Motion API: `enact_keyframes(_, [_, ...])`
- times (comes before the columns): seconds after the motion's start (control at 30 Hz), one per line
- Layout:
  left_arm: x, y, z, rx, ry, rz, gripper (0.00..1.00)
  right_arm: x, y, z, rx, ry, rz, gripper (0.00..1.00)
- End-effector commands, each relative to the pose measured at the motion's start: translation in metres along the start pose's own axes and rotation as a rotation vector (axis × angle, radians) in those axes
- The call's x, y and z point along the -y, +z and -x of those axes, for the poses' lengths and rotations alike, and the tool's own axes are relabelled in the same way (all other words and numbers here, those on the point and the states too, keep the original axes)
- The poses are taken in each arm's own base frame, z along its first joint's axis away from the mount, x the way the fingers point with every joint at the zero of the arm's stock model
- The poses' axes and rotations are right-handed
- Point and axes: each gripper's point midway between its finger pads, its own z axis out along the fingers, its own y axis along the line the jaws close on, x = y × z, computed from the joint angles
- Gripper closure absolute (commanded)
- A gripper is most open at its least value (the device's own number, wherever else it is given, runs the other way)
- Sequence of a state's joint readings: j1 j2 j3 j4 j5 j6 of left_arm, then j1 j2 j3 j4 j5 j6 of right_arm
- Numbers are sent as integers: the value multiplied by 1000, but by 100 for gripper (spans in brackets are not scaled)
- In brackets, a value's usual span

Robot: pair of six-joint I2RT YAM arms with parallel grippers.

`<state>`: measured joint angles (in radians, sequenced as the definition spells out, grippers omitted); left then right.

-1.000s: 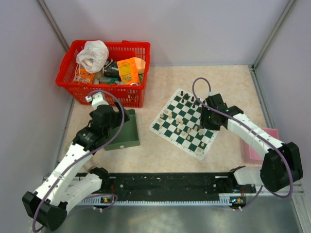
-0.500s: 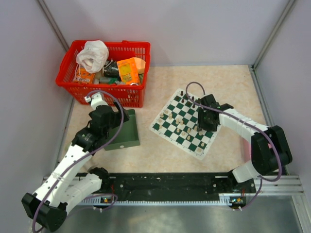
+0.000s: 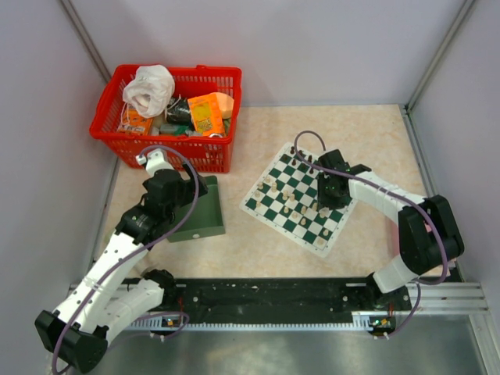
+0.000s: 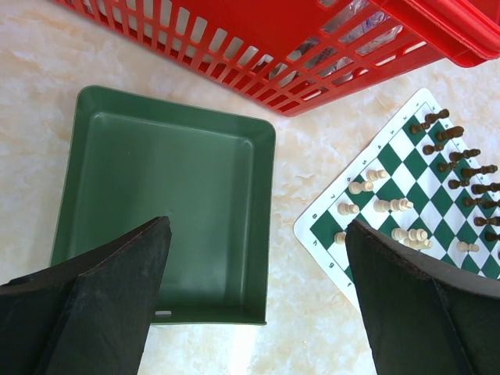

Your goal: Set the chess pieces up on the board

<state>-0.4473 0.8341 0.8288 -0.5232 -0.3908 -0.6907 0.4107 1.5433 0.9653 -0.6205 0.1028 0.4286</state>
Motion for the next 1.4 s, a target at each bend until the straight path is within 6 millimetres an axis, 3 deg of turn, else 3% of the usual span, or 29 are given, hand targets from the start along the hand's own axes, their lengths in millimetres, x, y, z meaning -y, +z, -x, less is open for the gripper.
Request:
enact_keyframes(0.0, [2,2,8,37,-24,-2,1,-12,-3,18,46,-32,26,63])
enact_keyframes(0.4, [-2,1,7,37,-22,8,1,-19,-3,10,12,-48,76,65])
enact_keyframes(0.7, [-1,0,8,39,-22,4,1,-13,-1,2,-11,-62,54,66])
enact_keyframes(1.37, [-2,2,5,34,-25,6,1,-14,-2,0,-31,-86,65,68])
